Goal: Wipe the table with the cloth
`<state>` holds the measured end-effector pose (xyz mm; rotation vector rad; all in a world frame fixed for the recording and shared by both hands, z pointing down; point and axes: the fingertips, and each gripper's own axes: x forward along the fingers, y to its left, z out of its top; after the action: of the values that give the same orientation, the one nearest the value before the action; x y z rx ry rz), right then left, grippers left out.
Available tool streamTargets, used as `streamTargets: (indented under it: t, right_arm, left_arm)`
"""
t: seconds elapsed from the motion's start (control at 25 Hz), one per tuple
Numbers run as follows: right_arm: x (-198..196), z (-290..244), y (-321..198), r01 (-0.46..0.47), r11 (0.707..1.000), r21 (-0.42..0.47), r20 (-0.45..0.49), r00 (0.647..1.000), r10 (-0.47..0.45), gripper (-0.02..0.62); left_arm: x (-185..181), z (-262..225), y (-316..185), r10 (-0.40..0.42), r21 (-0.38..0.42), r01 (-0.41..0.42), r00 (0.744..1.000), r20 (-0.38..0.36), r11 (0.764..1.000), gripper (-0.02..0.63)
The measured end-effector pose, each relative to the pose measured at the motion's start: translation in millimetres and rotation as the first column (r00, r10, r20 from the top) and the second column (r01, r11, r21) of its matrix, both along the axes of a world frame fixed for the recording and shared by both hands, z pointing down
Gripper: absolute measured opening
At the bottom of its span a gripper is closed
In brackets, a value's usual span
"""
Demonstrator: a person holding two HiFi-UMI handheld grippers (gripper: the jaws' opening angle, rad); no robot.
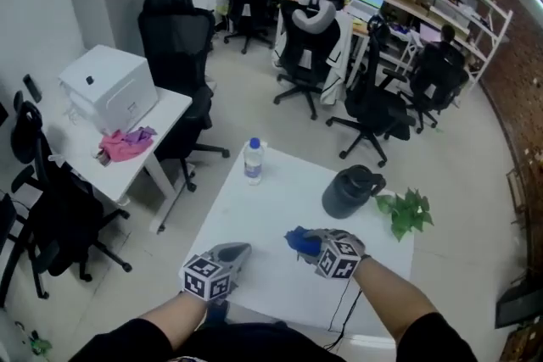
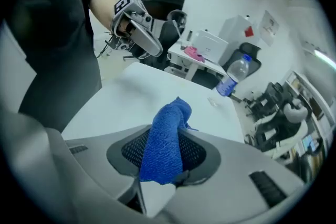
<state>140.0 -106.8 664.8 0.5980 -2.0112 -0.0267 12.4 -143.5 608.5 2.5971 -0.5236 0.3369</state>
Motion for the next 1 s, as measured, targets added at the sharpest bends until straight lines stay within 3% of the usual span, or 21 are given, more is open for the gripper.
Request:
streamTargets:
  t: [0.12,0.36,0.48,0.6,0.76,1.0]
  right_arm:
    - [-49.0,16.8,-43.1,0.156,0.988,-0.005,-0.072,0.985,-0.156,0.141]
    - [-120.2,44.2,-117.8,0.381,0.924,-0.019,-0.177,0.909,-0.378,0.141]
    - [-138.1,63.2,-139.8,0.478,0.878,-0.04,-0.245,0.847,-0.472,0.142]
    - [-152.3,81.8,-152.0,0.576,0.814,-0.074,-0.308,0.763,-0.568,0.141]
    - [-167.8,96.8,-165.4,0.65,0.752,-0.108,-0.336,0.688,-0.643,0.142]
    - [-178.2,105.0,-190.3,0.674,0.728,-0.124,-0.349,0.658,-0.668,0.141]
  left_arm:
    - [-50.1,5.9,-27.7,-0.074,0.02,0.074,0.997,0.035,0.997,0.002]
    - [-123.4,15.2,-66.7,-0.187,0.02,0.187,0.981,0.055,0.982,0.002]
    - [-145.9,20.2,-74.2,-0.211,0.019,0.21,0.976,0.059,0.977,0.002]
    - [-165.6,27.3,-77.1,-0.227,0.011,0.226,0.972,0.068,0.974,0.002]
    - [-186.5,35.7,-81.0,-0.248,-0.01,0.25,0.966,0.074,0.968,0.002]
    - [-201.8,38.6,-94.8,-0.265,-0.014,0.267,0.961,0.078,0.964,0.002]
